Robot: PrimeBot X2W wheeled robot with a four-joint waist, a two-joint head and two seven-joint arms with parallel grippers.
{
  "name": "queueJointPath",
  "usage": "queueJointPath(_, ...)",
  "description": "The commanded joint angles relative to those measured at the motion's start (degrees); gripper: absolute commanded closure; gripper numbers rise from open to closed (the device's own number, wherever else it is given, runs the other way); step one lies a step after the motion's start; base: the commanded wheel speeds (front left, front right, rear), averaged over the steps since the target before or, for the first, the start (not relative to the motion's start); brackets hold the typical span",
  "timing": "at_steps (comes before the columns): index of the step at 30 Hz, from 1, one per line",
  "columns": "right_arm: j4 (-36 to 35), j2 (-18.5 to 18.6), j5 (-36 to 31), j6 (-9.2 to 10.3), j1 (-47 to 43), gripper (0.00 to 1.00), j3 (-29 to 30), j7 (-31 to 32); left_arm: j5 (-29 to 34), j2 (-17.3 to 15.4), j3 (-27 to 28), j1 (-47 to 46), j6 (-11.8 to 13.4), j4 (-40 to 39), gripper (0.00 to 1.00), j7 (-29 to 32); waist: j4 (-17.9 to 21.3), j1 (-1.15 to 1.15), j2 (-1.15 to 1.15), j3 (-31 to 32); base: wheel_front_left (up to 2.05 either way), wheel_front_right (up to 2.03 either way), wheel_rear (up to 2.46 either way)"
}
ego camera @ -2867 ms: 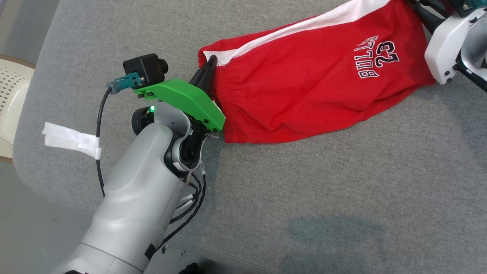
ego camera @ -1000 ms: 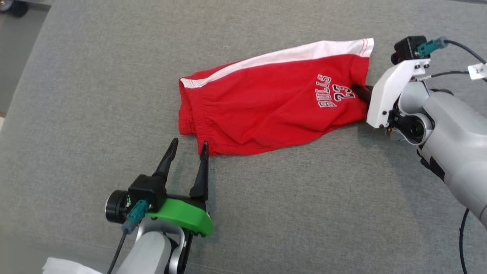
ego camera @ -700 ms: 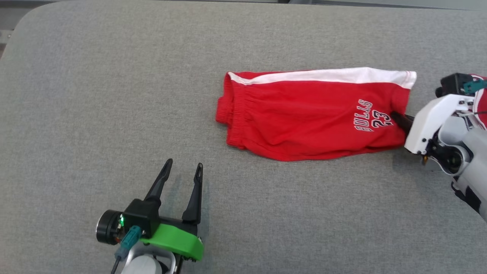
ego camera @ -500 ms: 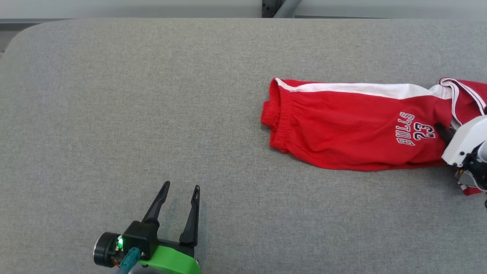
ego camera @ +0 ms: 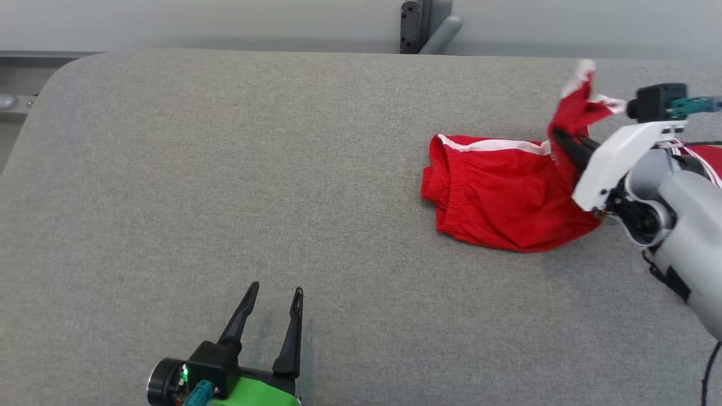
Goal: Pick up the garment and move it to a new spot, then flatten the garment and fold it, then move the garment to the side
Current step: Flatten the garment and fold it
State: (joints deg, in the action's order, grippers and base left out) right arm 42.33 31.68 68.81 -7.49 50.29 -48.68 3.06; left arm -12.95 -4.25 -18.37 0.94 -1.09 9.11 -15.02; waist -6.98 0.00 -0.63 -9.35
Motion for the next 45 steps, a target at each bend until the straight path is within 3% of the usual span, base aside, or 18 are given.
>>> queueJointPath(1, -0.20, -1.39, -1.65, 0.02, 1.00, 1.00, -0.24, 0.77, 0.62, 0.42, 0.37, -0.79, -0.39, -0.18, 0.00, -0.17, -1.04, 0.00, 0.63, -0.36, 0.00, 0.00, 0.00)
queueJointPath(10, 7.59, -15.91, -10.93, 0.01, 2.61, 1.00, 0.14, 4.87, 0.19, 1.23, -0.06, -3.38, -1.28, 0.83, 0.00, -0.17, -5.84, 0.00, 0.63, -2.48, 0.00, 0.00, 0.00)
queueJointPath(18, 11.21, -21.14, -15.98, 0.02, 2.99, 1.00, 2.19, 4.55, -0.90, 1.33, -0.26, -3.16, -0.89, 1.12, 0.00, -0.17, -6.67, 0.00, 0.63, -2.75, 0.00, 0.00, 0.00)
queueJointPath(20, 11.52, -21.91, -17.21, 0.01, 3.09, 0.21, 2.81, 3.67, -0.94, 1.32, -0.27, -3.19, -0.74, 1.38, 0.00, -0.17, -6.54, 0.00, 0.63, -2.54, 0.00, 0.00, 0.00)
queueJointPath(21, 11.70, -22.28, -17.78, 0.02, 2.84, 0.00, 3.13, 3.32, -1.01, 1.32, -0.14, -3.13, -0.64, 1.52, 0.00, -0.16, -6.36, 0.00, 0.63, -2.34, 0.00, 0.00, 0.00)
queueJointPath(27, 6.79, -21.69, -20.80, 0.02, -0.60, 0.00, 5.06, -1.28, -0.84, 1.30, 1.24, -1.23, -0.46, 2.16, 0.00, -0.17, -4.54, 0.00, 0.63, -0.09, 0.00, 0.00, 0.00)
queueJointPath(33, -2.04, -14.49, -27.67, 0.03, -8.37, 0.00, 12.07, -11.63, -0.54, 1.31, 4.13, 1.81, -0.38, 1.43, 0.00, -0.17, -1.64, 0.00, 0.63, 2.76, 0.00, 0.00, 0.00)
queueJointPath(35, -3.88, -12.48, -30.24, 0.03, -12.44, 0.00, 16.00, -14.50, -0.45, 1.31, 5.18, 2.58, -0.30, 0.98, 0.00, -0.17, -0.68, 0.00, 0.63, 3.15, 0.00, 0.00, 0.00)
queueJointPath(37, -5.65, -8.62, -36.91, 0.06, -18.47, 0.00, 23.13, -17.27, -0.18, 1.31, 6.27, 3.31, -0.49, 0.55, 0.00, -0.17, 0.25, 0.00, 0.63, 3.48, 0.00, 0.00, 0.00)
queueJointPath(41, -11.43, -8.28, -44.96, 0.01, -28.10, 0.00, 33.98, -18.29, 0.00, 1.29, 6.83, 3.25, -0.75, 0.10, 0.00, -0.17, 0.78, 0.00, 0.63, 3.76, 0.00, 0.00, 0.00)
queueJointPath(45, -20.44, -10.72, -50.26, 0.03, -39.61, 0.00, 44.91, -18.24, 0.06, 1.29, 7.16, 3.53, -0.81, -0.14, 0.00, -0.17, 0.97, 0.00, 0.63, 4.34, 0.00, 0.00, 0.00)
